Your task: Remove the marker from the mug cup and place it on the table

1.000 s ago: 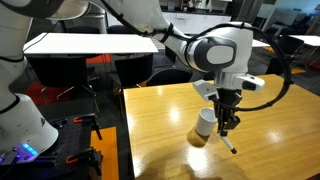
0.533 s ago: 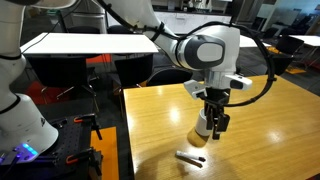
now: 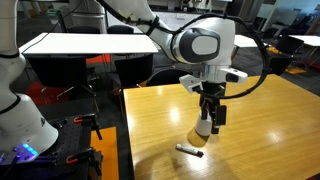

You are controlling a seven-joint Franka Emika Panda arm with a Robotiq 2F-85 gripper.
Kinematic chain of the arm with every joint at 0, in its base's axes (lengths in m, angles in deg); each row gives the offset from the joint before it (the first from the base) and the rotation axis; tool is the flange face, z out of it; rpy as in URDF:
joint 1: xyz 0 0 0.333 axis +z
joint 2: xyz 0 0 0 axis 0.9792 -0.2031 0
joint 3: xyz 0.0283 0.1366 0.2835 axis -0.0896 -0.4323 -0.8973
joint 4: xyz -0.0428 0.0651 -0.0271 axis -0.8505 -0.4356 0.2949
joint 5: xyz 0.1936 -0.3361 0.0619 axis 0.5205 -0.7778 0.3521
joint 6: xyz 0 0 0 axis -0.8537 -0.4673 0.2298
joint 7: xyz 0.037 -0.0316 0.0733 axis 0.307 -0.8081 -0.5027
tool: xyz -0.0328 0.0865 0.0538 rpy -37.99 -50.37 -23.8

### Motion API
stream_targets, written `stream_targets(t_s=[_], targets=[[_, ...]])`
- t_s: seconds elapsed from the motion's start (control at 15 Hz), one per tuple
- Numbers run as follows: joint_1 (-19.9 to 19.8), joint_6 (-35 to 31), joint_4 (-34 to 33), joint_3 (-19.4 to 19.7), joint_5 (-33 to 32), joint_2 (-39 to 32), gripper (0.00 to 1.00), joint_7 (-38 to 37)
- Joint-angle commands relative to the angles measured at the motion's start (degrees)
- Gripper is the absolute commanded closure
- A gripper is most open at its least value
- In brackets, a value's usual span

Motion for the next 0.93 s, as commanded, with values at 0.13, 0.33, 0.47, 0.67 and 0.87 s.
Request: stream_targets(t_s=[0.13,0.33,0.47,0.67,0.87], targets=[[-1.5,-3.5,6.8,-3.3,3.2,7.2,0.00,8.4],[-2.1,-5.0,8.6,-4.7,6.0,9.2,0.00,13.9],[-2.5,-5.2,9.4,-5.4,7.8,10.1,0.00,17.5],[-3.3,-5.1,10.0,-6.3,10.7,10.8,0.00,22.9],[-2.6,-3.1,7.5,-5.7,9.9,8.8,0.00,21.8]])
